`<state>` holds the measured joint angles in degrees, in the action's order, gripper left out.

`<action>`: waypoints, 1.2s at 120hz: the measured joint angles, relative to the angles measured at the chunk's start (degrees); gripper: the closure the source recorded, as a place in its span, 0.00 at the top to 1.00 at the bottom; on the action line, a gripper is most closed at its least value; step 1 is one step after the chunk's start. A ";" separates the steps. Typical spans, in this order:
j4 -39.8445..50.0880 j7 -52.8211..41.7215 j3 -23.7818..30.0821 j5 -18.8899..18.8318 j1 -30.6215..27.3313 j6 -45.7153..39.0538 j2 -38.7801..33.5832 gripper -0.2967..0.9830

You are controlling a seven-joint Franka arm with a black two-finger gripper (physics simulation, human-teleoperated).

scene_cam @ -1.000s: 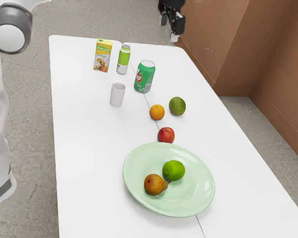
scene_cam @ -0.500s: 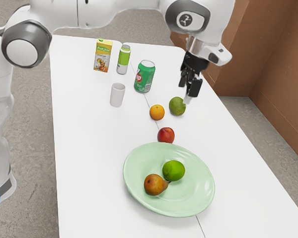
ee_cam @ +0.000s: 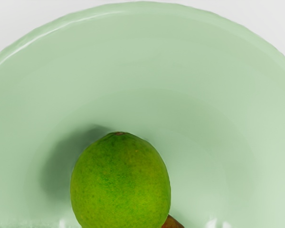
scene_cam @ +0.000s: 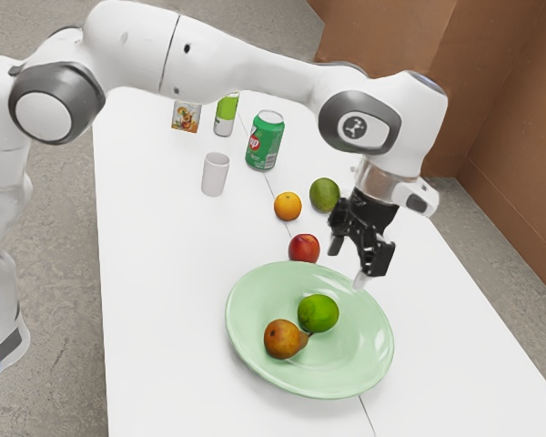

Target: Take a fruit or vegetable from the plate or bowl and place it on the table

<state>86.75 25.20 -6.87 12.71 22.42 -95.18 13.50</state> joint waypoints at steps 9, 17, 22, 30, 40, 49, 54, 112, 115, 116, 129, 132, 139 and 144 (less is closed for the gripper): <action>1.74 5.44 -0.05 1.54 -0.29 -3.33 0.10 0.77; 2.12 9.70 -0.05 2.21 -0.40 -5.57 0.27 0.77; 2.28 12.09 0.04 2.33 -0.31 -6.64 0.29 0.77; 5.12 15.62 0.20 1.21 1.75 -7.92 -1.38 0.77; 11.02 19.57 0.14 -1.59 4.49 -8.68 -5.66 0.77; 12.52 22.53 0.01 -6.16 4.73 -8.75 -6.81 0.77; 12.77 23.92 -0.07 -8.48 4.43 -9.08 -6.87 0.77; 12.52 33.68 0.23 -8.43 2.80 -16.05 -5.35 0.77; 12.95 33.98 0.22 -8.20 2.79 -16.18 -5.30 0.77; 13.06 34.09 0.21 -8.14 2.77 -16.21 -5.28 0.77; 14.17 35.52 0.19 -6.86 2.63 -16.04 -5.44 0.77; 14.42 35.88 0.19 -6.52 2.70 -15.83 -5.54 0.77; 14.90 36.67 0.24 -5.92 2.87 -15.38 -5.89 0.77; 15.13 37.18 0.28 -5.63 3.02 -15.04 -6.25 0.77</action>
<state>101.87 62.38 -6.59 7.08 25.44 -110.22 7.25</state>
